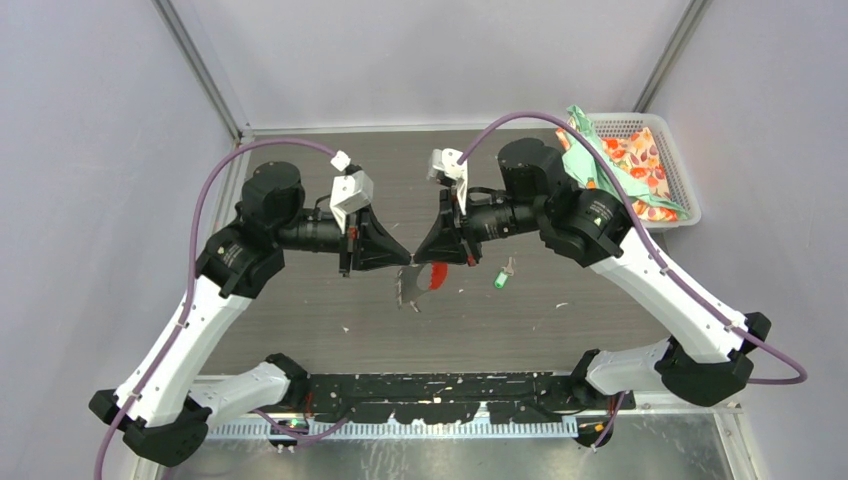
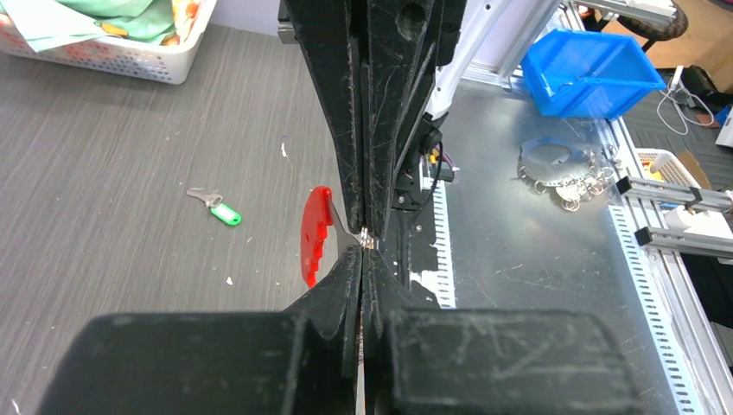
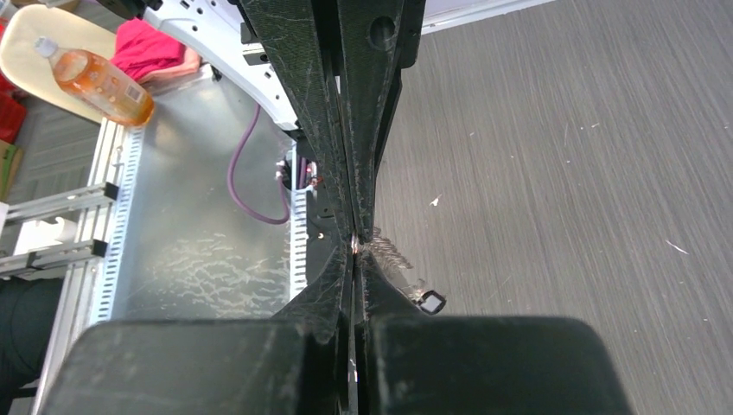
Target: Put the keys on the keyring
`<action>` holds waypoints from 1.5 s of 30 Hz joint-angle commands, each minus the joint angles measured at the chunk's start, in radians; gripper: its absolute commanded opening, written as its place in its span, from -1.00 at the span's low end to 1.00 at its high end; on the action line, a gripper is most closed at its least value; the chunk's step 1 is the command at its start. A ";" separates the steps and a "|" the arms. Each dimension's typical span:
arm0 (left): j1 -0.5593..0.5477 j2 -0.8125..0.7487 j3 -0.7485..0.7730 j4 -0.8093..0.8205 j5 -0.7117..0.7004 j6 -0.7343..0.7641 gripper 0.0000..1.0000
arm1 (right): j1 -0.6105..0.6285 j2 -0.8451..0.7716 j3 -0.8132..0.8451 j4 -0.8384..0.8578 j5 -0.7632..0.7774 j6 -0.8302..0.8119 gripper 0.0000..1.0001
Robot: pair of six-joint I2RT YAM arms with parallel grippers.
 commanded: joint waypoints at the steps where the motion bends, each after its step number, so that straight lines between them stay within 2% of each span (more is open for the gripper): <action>1: -0.010 -0.011 0.023 0.039 0.010 0.005 -0.99 | 0.025 -0.020 -0.007 -0.001 0.091 -0.048 -0.99; 4: -0.010 -0.012 0.018 0.039 0.018 0.001 -0.97 | 0.028 -0.053 -0.038 0.040 0.134 -0.057 -0.99; 5: -0.011 -0.015 0.017 0.033 0.017 0.002 -0.82 | 0.027 -0.074 -0.054 0.070 0.133 -0.060 -0.99; 7: -0.011 -0.023 0.015 0.016 0.017 0.010 -0.40 | 0.027 -0.111 -0.087 0.122 0.126 -0.061 -0.99; 8: -0.010 -0.029 0.015 0.001 0.020 0.023 -0.29 | 0.027 -0.126 -0.098 0.139 0.120 -0.062 -0.99; 9: -0.009 -0.034 0.017 -0.024 0.027 0.050 -0.26 | 0.026 -0.138 -0.107 0.151 0.111 -0.062 -0.99; 16: 0.011 -0.053 0.029 -0.220 0.000 0.273 -0.45 | 0.014 -0.205 -0.178 0.217 0.015 -0.075 -0.99; 18: 0.011 -0.062 0.009 -0.223 -0.035 0.336 -0.47 | 0.004 -0.206 -0.181 0.214 -0.034 -0.073 -0.99; 21: 0.012 -0.076 -0.052 -0.142 -0.074 0.375 -0.50 | 0.003 -0.197 -0.182 0.210 -0.075 -0.067 -0.99; 23: 0.011 -0.074 -0.087 -0.067 -0.034 0.350 -0.54 | 0.001 -0.186 -0.180 0.206 -0.083 -0.067 -0.99; 26: 0.000 -0.050 -0.098 0.029 0.046 0.234 -0.64 | -0.001 -0.173 -0.171 0.183 -0.069 -0.079 -0.99; 31: -0.045 -0.045 -0.104 0.070 0.118 0.103 -0.66 | -0.001 -0.167 -0.169 0.161 -0.026 -0.104 -0.99; 38: -0.086 -0.059 -0.137 0.088 0.110 0.043 -0.67 | 0.000 -0.156 -0.167 0.154 0.031 -0.133 -0.99; 45: -0.086 -0.070 -0.154 0.124 0.009 0.051 -0.68 | 0.002 -0.160 -0.176 0.187 0.016 -0.125 -0.99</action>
